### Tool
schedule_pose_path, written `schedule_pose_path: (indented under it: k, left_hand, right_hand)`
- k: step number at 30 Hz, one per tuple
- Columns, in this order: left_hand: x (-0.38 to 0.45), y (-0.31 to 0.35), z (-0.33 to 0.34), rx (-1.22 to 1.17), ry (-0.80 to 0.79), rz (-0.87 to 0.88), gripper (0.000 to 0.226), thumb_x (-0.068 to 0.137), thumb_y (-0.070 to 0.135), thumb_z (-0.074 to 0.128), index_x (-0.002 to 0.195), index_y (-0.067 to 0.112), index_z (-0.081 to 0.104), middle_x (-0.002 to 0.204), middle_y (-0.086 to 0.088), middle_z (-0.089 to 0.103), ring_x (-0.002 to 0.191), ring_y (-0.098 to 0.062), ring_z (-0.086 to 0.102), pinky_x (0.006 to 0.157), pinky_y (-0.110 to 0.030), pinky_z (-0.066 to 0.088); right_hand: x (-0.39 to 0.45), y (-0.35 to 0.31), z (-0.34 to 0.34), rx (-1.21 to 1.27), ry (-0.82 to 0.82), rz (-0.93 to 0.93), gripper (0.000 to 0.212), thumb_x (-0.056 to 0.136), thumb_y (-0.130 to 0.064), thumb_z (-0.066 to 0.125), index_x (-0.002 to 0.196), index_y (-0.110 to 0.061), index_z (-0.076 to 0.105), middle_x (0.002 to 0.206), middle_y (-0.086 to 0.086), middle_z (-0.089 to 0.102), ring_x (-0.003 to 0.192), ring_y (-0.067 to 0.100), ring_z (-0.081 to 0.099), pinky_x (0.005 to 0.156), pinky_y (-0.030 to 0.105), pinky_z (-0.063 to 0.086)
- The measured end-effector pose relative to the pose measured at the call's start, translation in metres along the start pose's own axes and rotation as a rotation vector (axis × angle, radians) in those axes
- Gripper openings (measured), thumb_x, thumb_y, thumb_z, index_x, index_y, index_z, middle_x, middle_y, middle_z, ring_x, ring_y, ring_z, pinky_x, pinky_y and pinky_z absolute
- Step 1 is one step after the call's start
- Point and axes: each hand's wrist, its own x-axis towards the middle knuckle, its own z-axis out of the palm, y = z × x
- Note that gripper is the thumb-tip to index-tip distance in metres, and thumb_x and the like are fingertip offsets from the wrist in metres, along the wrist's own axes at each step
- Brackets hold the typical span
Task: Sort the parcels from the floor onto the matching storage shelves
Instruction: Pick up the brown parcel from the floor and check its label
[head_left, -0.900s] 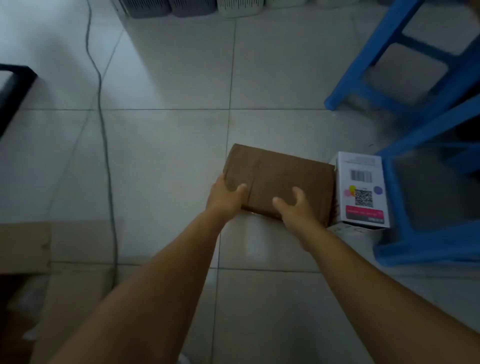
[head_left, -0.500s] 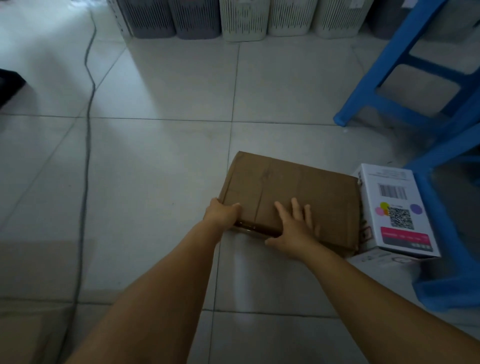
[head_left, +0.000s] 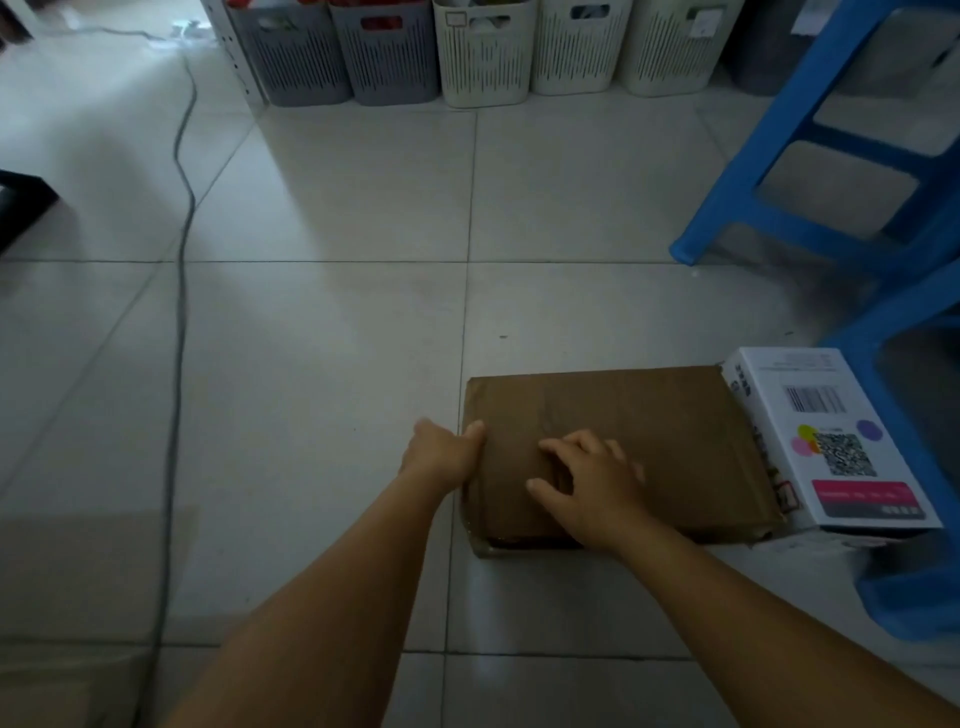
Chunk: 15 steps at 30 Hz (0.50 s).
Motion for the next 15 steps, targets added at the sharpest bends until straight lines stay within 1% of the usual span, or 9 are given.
schedule_pose_path:
  k: [1,3,5,6,8,10,11,13,15]
  left_hand:
    - [0.000,0.005,0.003,0.073,0.064,0.085,0.081,0.086,0.050,0.063,0.148,0.008,0.030,0.151,-0.016,0.041,0.134,-0.035,0.045,0.108,-0.048,0.041]
    - [-0.001,0.018,0.012,0.286,0.068,0.376,0.090,0.084,0.048,0.066,0.155,0.019,0.017,0.162,-0.008,0.025,0.147,-0.031,0.027,0.116,-0.053,0.029]
    - [0.000,0.032,0.021,0.481,0.021,0.580,0.093,0.085,0.052,0.062,0.157,0.025,0.011,0.166,-0.002,0.017,0.153,-0.027,0.011,0.119,-0.055,0.014]
    - [0.001,0.035,0.025,0.565,0.011,0.613,0.093,0.084,0.056,0.060,0.157,0.026,0.011,0.165,-0.003,0.019,0.152,-0.028,0.012,0.118,-0.056,0.011]
    - [0.004,0.035,0.026,0.699,0.011,0.574,0.095,0.080,0.065,0.058,0.157,0.031,0.013,0.160,-0.009,0.026,0.147,-0.033,0.021,0.116,-0.058,0.014]
    - [0.006,0.029,0.020,0.730,-0.046,0.441,0.095,0.075,0.074,0.056,0.154,0.038,0.017,0.156,-0.014,0.030,0.143,-0.038,0.027,0.114,-0.059,0.018]
    - [0.006,0.026,0.017,0.724,-0.081,0.383,0.092,0.075,0.075,0.055,0.153,0.039,0.023,0.153,-0.016,0.032,0.141,-0.039,0.028,0.114,-0.059,0.020]
    - [0.004,0.023,0.011,0.717,-0.086,0.339,0.081,0.077,0.073,0.055,0.145,0.033,0.038,0.146,-0.015,0.042,0.135,-0.038,0.037,0.112,-0.057,0.024]
    - [0.001,0.021,0.008,0.660,-0.090,0.333,0.064,0.079,0.066,0.059,0.127,0.026,0.050,0.134,-0.011,0.054,0.124,-0.034,0.049,0.109,-0.053,0.030]
  right_hand:
    - [-0.003,0.001,0.001,0.027,0.011,0.013,0.051,0.089,-0.057,0.049,0.136,-0.036,0.048,0.136,-0.005,0.047,0.125,0.020,0.040,0.103,0.042,0.030]
    - [-0.012,0.005,0.005,0.099,0.081,0.118,0.043,0.090,-0.051,0.054,0.130,-0.034,0.053,0.134,-0.002,0.050,0.123,0.022,0.043,0.102,0.042,0.030]
    - [-0.022,0.012,0.011,0.127,0.201,0.329,0.048,0.087,-0.047,0.063,0.131,-0.031,0.050,0.139,0.002,0.045,0.125,0.027,0.040,0.103,0.044,0.029]
    - [-0.027,0.015,0.013,0.144,0.264,0.454,0.057,0.083,-0.046,0.068,0.133,-0.028,0.047,0.142,0.005,0.041,0.127,0.029,0.038,0.104,0.046,0.029]
    - [-0.035,0.019,0.016,0.232,0.364,0.666,0.079,0.075,-0.046,0.077,0.139,-0.021,0.038,0.149,0.010,0.033,0.130,0.035,0.035,0.104,0.051,0.030]
    - [-0.035,0.022,0.014,0.400,0.428,0.806,0.093,0.071,-0.041,0.082,0.144,-0.019,0.029,0.153,0.014,0.025,0.133,0.038,0.029,0.102,0.055,0.033]
    - [-0.033,0.024,0.011,0.495,0.464,0.852,0.095,0.071,-0.036,0.084,0.145,-0.018,0.027,0.154,0.015,0.022,0.134,0.040,0.026,0.101,0.055,0.035]
    - [-0.028,0.026,0.008,0.661,0.546,0.890,0.094,0.072,-0.023,0.084,0.145,-0.016,0.027,0.155,0.017,0.019,0.135,0.042,0.024,0.101,0.053,0.037]
    - [-0.024,0.029,0.005,0.773,0.622,0.888,0.089,0.075,-0.012,0.082,0.146,-0.015,0.028,0.156,0.018,0.017,0.135,0.042,0.028,0.105,0.049,0.041]
